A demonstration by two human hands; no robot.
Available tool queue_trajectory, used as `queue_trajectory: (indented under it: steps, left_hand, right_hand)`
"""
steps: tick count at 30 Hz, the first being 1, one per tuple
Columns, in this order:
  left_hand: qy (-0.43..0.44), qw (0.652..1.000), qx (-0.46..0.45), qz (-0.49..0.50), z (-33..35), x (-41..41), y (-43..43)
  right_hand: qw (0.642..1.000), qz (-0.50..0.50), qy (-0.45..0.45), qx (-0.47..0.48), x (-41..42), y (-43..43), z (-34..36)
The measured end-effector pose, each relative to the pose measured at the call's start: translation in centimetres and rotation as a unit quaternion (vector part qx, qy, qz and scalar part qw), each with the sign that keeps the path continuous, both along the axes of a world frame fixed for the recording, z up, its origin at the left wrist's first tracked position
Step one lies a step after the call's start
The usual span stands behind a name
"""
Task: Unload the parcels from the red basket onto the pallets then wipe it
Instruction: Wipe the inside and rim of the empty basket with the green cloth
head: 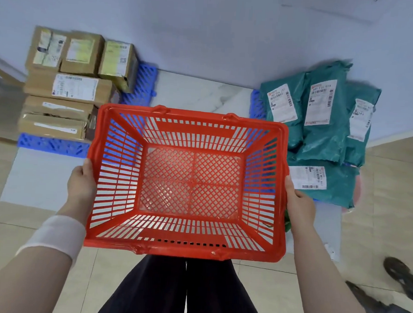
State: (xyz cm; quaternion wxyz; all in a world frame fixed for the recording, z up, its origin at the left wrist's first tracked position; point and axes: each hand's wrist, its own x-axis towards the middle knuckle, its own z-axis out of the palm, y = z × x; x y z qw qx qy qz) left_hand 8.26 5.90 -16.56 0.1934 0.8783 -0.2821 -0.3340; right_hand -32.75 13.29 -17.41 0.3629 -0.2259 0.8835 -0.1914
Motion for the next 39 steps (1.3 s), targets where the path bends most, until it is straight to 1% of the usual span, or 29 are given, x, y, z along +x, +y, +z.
queue_trajectory:
  steps: [3, 10, 16, 19, 22, 25, 28, 31, 35, 39]
  left_hand:
    - [0.003, 1.000, -0.007, 0.011, 0.8, 1.3, 2.5]
    - [0.029, 0.998, -0.035, 0.033, 2.4, 7.2, 6.9]
    - [0.002, 0.996, -0.077, 0.036, 5.6, 15.4, 10.8]
    - [0.016, 0.992, -0.101, 0.071, 6.2, 20.3, 13.0]
    - [0.033, 0.986, -0.112, 0.116, 6.9, 24.1, 15.0]
    - [0.038, 0.979, -0.123, 0.159, 7.6, 26.8, 17.1]
    - [0.037, 0.972, -0.125, 0.196, 8.3, 29.0, 19.4]
    - [0.032, 0.964, -0.125, 0.231, 8.7, 32.3, 21.8]
    - [0.017, 0.949, -0.133, 0.284, 9.7, 38.3, 25.0]
    - [0.012, 0.935, -0.163, 0.316, 11.5, 44.9, 27.8]
  right_hand:
    - [0.999, -0.007, -0.019, -0.025, 1.3, 1.4, 1.6]
    - [0.999, 0.029, 0.004, -0.027, 6.7, 3.9, 4.0]
    - [0.998, 0.044, -0.005, -0.052, 14.8, 6.2, 5.6]
    - [0.995, 0.059, -0.017, -0.074, 19.1, 6.9, 6.6]
    - [0.993, 0.094, -0.007, -0.076, 22.5, 7.2, 6.9]
    - [0.988, 0.131, 0.001, -0.080, 25.4, 6.6, 7.2]
    - [0.983, 0.157, -0.016, -0.091, 28.4, 6.1, 7.3]
    - [0.977, 0.190, -0.011, -0.094, 32.0, 5.3, 7.6]
    - [0.965, 0.243, -0.017, -0.095, 38.9, 4.2, 8.5]
    - [0.950, 0.295, -0.019, -0.102, 48.2, 2.9, 9.3]
